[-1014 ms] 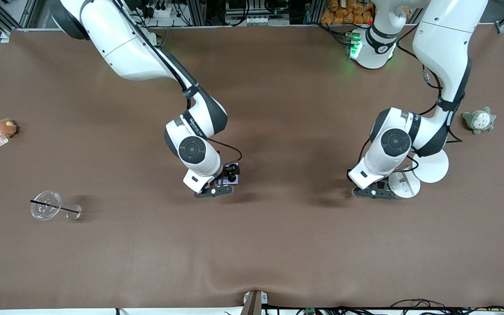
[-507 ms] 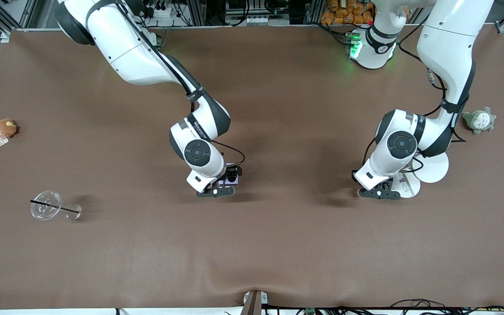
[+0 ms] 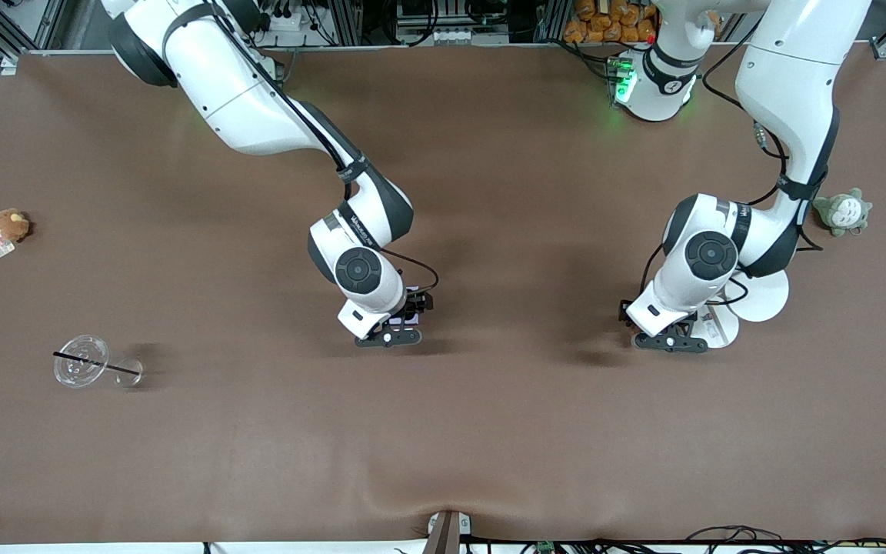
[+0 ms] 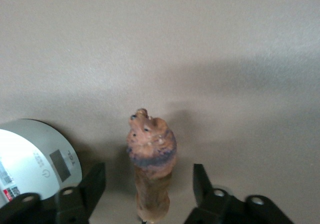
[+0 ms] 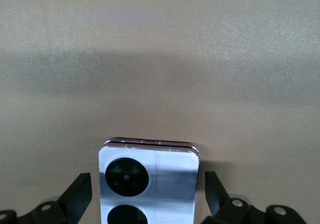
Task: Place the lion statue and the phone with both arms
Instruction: 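Set the lion beside the white cylinder while the right gripper carries the phone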
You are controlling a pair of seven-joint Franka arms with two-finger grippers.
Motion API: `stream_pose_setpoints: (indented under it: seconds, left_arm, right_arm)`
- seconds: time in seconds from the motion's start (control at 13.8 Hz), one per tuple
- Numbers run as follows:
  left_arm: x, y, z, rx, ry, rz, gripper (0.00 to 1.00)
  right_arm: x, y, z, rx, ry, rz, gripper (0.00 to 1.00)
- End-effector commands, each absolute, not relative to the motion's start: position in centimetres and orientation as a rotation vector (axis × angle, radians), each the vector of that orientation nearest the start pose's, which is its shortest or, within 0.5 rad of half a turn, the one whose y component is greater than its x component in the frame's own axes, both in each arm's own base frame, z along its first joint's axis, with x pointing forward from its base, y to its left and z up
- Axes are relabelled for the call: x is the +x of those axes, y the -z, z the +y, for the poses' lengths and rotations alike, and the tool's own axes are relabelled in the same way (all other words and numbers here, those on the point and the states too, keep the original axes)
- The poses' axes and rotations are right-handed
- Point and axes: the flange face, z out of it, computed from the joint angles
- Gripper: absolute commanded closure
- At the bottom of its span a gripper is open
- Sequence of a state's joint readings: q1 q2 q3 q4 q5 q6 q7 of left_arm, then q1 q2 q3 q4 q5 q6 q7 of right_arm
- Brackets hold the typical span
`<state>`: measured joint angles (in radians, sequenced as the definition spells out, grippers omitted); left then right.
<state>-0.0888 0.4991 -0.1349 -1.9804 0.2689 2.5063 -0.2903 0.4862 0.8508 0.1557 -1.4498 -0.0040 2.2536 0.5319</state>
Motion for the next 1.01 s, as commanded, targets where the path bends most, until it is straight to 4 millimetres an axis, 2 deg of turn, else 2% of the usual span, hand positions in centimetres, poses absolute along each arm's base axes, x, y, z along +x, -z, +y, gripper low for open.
stream_pose_setpoints:
  seconds: [0.0,0.43,0.58,0.72,0.87,0.94]
  left_arm:
    - [60.3,-24.0,-13.4,-3.03,0.128,0.222,0.0]
    - [61.9,-30.3,-14.9,-3.005,0.081,0.207,0.0]
    - [62.4,-33.4,-16.6,-3.022,0.127,0.22,0.0]
    - [62.6,-36.8,-16.7,-3.068,0.171,0.163,0.0]
    - [62.4,-39.5,-16.4,-3.08,0.19,0.136,0.0]
    - [62.1,-40.8,-16.3,-3.075,0.198,0.139,0.0]
  right_arm:
    - [58.9,-17.4,41.9,-3.088,-0.117,-0.084,0.0]
    - [58.6,-17.1,42.3,-3.09,-0.116,-0.092,0.0]
    - [58.3,-17.0,42.5,-3.095,-0.121,-0.051,0.0]
    - [58.3,-17.0,42.6,-3.096,-0.118,-0.035,0.0]
    - [58.5,-17.0,42.3,-3.107,-0.109,-0.045,0.65]
    - [58.6,-17.0,42.1,-3.114,-0.103,-0.052,0.88]
